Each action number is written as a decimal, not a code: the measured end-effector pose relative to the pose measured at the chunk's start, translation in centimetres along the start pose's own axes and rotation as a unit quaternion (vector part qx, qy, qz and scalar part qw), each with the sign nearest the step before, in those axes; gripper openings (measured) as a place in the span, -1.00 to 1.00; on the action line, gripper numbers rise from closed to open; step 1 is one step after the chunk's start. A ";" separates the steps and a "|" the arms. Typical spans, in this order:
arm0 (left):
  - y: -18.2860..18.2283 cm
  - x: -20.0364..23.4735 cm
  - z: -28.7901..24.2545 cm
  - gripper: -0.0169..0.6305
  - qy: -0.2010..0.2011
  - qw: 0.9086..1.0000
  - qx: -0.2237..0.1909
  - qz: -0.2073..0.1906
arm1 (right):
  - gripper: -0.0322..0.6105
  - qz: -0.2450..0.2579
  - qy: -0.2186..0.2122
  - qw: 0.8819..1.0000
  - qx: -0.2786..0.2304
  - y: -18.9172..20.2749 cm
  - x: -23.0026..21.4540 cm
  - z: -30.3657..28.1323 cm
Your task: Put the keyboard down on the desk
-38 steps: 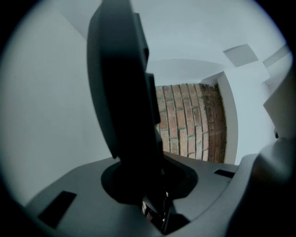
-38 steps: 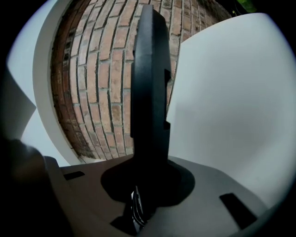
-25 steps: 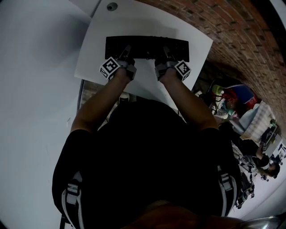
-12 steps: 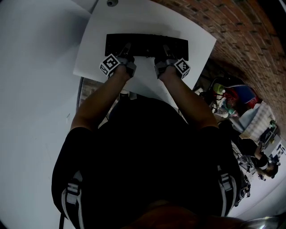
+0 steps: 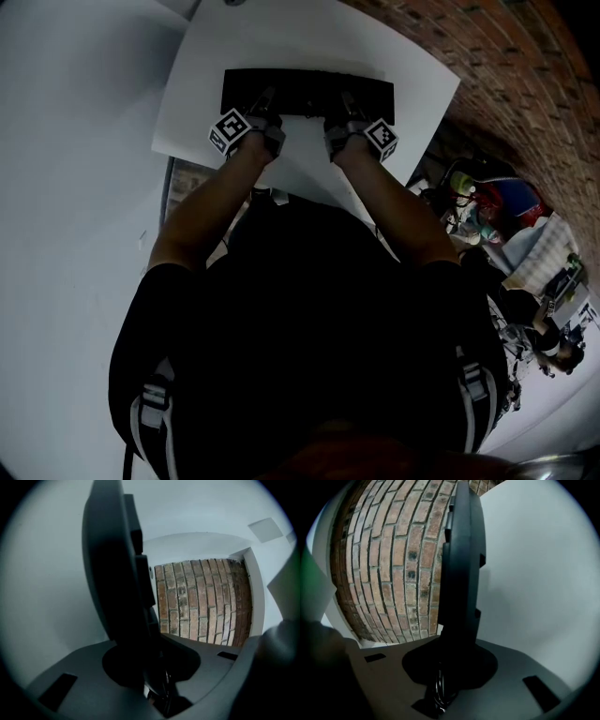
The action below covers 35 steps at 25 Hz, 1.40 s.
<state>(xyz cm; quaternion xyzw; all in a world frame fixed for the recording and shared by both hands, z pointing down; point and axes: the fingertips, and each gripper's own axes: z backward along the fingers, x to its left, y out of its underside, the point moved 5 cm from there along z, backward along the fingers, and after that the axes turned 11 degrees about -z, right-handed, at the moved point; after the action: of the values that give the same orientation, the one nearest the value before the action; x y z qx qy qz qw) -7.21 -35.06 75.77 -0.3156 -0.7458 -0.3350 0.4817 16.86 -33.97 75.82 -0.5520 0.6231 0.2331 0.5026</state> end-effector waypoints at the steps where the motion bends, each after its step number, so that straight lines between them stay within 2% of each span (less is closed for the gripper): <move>1: 0.1 0.2 -0.1 -0.65 -0.002 1.000 0.001 0.000 | -0.62 -0.001 0.002 1.000 0.001 -0.1 -0.3 0.0; 11: 0.6 1.4 -0.2 -0.65 -0.012 1.000 0.002 0.003 | -0.62 -0.001 0.011 1.000 0.009 -0.6 -1.7 -0.3; 22: 0.6 1.9 -0.4 -0.65 -0.005 1.000 -0.002 0.008 | -0.61 0.003 0.009 1.000 0.011 -0.6 -1.7 -0.6; 30: 0.5 1.7 -0.3 -0.63 -0.010 1.000 0.001 0.004 | -0.60 -0.007 0.027 1.000 0.004 -0.4 -1.6 -0.5; 35: 0.5 2.0 -0.4 -0.53 -0.017 1.000 0.000 0.014 | -0.54 -0.014 0.015 1.000 0.002 -1.0 -2.2 -0.7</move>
<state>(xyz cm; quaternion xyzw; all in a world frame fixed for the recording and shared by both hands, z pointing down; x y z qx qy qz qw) -7.31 -34.79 77.83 -0.3314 -0.7495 -0.3227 0.4736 17.28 -33.85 78.30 -0.5626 0.6234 0.2167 0.4979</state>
